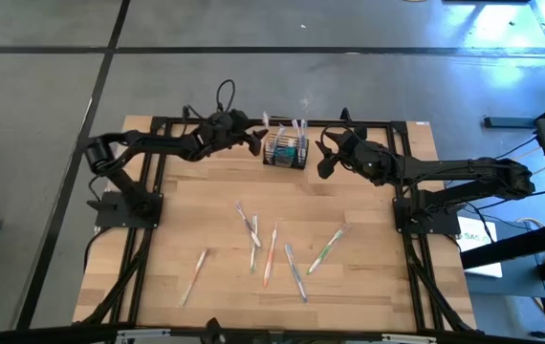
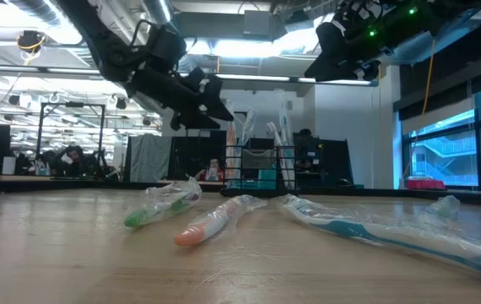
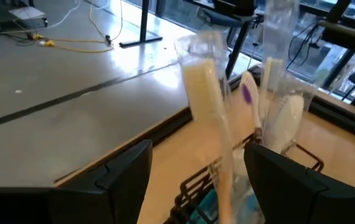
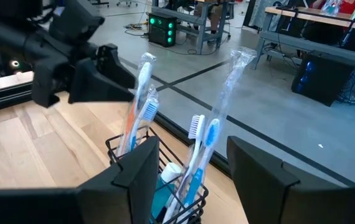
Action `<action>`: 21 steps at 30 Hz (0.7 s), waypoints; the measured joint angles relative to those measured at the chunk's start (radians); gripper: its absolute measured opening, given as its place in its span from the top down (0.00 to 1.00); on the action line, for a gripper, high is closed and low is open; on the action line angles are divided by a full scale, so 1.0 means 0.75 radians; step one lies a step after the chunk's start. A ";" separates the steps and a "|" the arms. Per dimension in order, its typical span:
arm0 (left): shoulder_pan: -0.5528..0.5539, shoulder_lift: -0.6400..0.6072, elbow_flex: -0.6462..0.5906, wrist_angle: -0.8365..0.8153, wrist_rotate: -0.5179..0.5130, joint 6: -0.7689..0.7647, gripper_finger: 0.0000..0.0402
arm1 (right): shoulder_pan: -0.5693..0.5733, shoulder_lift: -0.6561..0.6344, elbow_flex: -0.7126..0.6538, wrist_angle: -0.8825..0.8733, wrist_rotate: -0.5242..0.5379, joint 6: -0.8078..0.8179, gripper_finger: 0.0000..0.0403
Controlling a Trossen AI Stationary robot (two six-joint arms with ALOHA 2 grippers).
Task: Pick & Place toothbrushing station
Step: Put the top orange toothbrush in the left section of the wire organizer
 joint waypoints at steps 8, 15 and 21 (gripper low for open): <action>0.001 0.065 0.048 0.031 0.009 0.000 0.38 | 0.000 0.000 0.000 0.000 0.000 0.000 0.52; 0.001 0.065 0.061 0.015 0.010 0.001 0.45 | -0.001 0.000 0.000 0.000 0.000 -0.001 0.52; 0.000 0.065 0.061 0.022 0.035 0.001 0.60 | -0.001 0.000 0.000 0.000 0.000 -0.001 0.52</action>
